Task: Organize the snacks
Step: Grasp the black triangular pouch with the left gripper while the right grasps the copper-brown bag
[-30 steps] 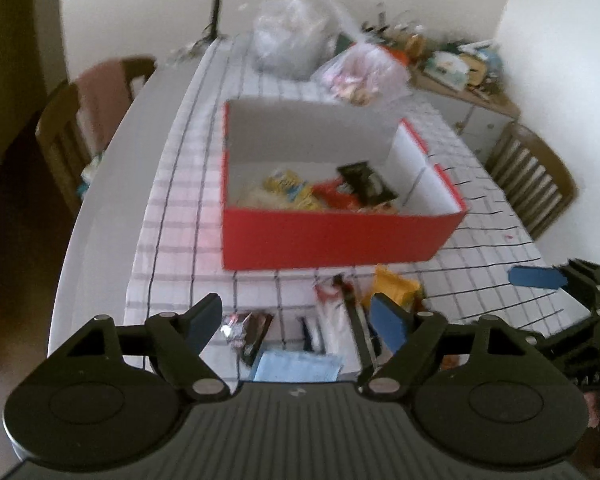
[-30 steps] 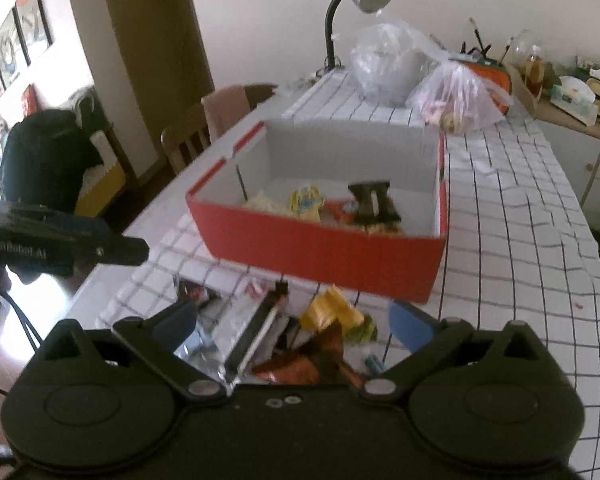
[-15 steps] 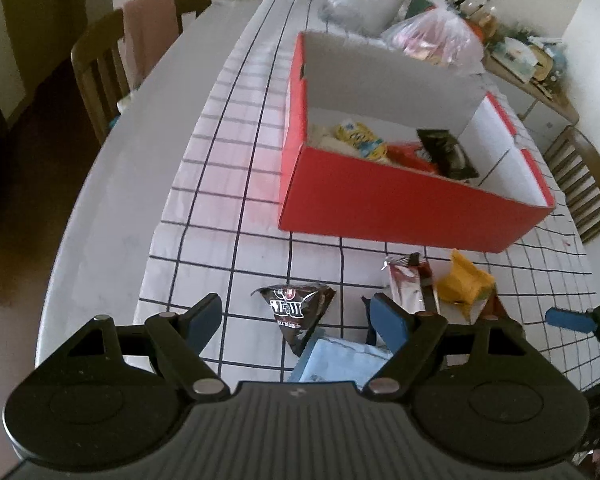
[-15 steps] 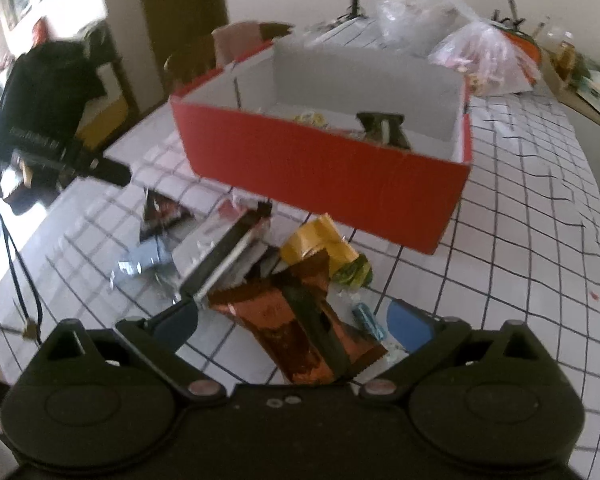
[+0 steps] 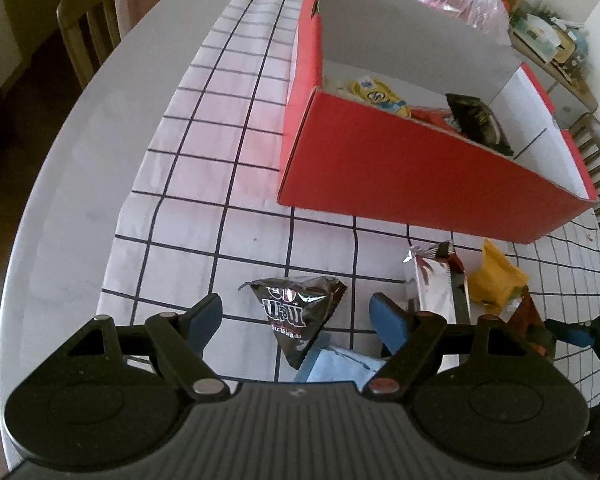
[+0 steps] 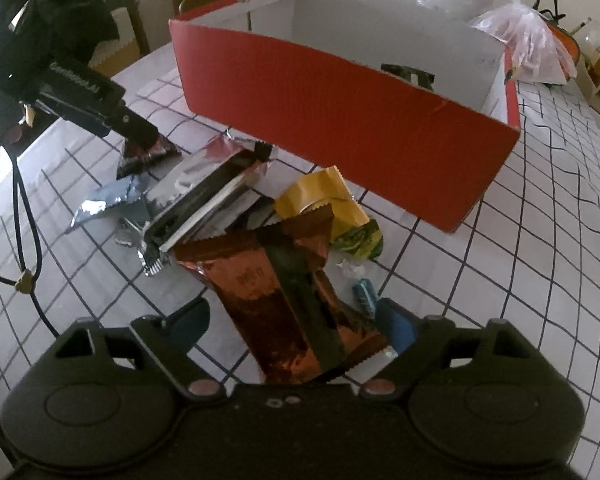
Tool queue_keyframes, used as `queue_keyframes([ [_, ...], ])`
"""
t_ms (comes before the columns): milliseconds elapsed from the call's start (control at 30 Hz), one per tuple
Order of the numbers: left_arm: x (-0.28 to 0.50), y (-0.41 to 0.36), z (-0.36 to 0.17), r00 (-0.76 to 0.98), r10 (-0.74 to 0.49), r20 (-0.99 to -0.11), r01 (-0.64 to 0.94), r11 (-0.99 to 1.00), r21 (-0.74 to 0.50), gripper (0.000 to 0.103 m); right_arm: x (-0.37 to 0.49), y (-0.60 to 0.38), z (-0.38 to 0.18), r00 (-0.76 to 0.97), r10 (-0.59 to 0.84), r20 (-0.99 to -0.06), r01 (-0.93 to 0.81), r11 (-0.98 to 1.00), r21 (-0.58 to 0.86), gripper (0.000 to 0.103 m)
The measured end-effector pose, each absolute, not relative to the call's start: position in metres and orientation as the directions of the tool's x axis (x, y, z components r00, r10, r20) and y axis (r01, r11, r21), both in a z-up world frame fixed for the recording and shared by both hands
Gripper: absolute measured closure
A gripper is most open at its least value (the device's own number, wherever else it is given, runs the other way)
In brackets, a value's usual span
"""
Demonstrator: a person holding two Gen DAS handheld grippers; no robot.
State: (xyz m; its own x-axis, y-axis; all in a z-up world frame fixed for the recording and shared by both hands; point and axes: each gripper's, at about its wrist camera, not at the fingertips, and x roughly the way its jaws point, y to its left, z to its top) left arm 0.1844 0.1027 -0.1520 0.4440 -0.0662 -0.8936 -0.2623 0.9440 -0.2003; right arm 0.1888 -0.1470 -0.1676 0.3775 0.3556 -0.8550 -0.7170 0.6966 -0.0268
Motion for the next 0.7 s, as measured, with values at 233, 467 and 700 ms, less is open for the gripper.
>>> queue_keyframes([
  [233,0.193,0.103,-0.16,0.419,-0.066,-0.906,-0.277,0.941,-0.196,0.043,0.187,-0.142,-0.169,0.379,0.35,-0.857,-0.734,0.677,-0.048,0.026],
  [467,0.195,0.102,-0.164,0.405,-0.05,-0.913,-0.274,0.946,-0.173,0.06,0.187,-0.141,-0.169,0.388,0.346,-0.854,-0.734,0.676,-0.06,0.044],
  [700,0.19,0.105,-0.164,0.417,-0.054,-0.907,-0.28,0.942,-0.185,0.07,0.185,-0.143,-0.165,0.407,0.339,-0.848,-0.709,0.703,-0.06,0.056],
])
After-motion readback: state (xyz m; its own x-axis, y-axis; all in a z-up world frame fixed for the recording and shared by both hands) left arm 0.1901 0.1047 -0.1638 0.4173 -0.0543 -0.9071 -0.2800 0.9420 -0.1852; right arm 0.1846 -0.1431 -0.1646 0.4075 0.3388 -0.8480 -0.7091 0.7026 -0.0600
